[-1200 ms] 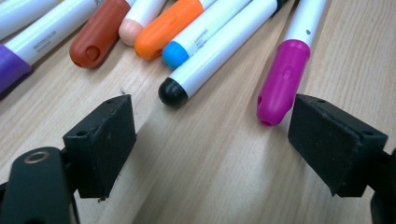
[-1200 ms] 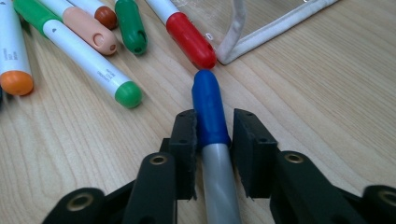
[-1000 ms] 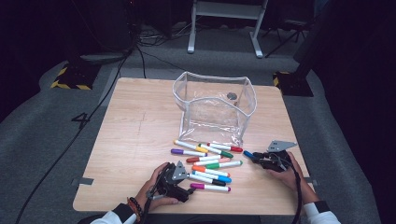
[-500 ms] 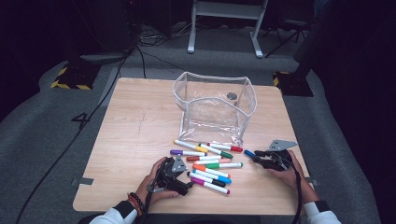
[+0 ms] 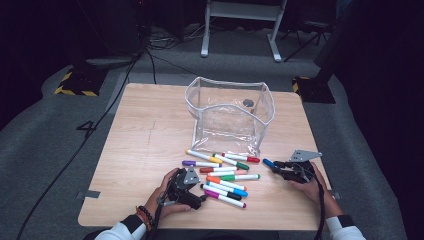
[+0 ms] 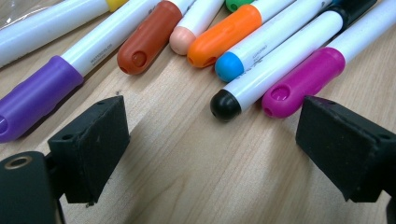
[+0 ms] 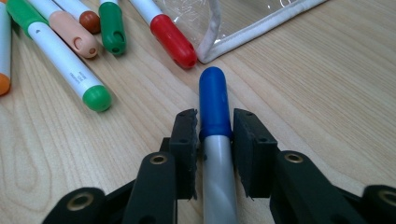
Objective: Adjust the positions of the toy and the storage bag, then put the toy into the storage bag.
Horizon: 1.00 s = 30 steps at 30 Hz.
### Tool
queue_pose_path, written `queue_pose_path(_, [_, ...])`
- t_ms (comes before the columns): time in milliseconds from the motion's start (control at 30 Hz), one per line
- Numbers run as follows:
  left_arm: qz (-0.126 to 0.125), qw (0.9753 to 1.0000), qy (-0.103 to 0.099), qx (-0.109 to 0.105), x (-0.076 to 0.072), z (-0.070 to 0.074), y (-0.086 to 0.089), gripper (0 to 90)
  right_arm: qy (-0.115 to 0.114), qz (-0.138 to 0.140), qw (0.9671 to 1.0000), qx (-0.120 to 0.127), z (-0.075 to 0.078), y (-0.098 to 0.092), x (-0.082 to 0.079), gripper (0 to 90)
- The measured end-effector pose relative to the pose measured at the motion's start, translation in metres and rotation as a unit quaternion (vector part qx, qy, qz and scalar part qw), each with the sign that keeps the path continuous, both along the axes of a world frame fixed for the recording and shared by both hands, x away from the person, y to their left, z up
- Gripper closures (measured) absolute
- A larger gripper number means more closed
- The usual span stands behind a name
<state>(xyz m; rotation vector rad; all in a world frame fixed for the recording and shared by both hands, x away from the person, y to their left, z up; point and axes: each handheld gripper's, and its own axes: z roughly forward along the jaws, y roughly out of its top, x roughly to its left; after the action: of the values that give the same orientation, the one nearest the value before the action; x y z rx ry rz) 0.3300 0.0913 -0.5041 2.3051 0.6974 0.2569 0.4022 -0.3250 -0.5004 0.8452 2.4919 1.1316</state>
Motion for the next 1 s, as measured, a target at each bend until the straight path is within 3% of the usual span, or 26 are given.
queue_pose_path(300, [0.001, 1.0000, 0.001, -0.001, 0.000, 0.000, 0.000, 10.0, -0.005, -0.002, 0.9999, -0.010, 0.001, 0.002, 0.000, 74.5])
queue_pose_path(500, [0.001, 1.0000, 0.001, -0.001, 0.000, 0.000, 0.000, 10.0, -0.008, -0.021, 0.9997, 0.005, 0.005, -0.006, 0.004, 74.6])
queue_pose_path(667, [-0.001, 1.0000, 0.001, 0.000, 0.000, 0.000, 0.000, 10.0, -0.025, -0.032, 0.9988, 0.025, 0.018, -0.014, 0.004, 74.6])
queue_pose_path(1000, [-0.004, 1.0000, 0.000, 0.000, 0.001, 0.000, 0.001, 10.0, -0.083, -0.039, 0.9944, 0.053, 0.062, -0.019, 0.011, 74.6])
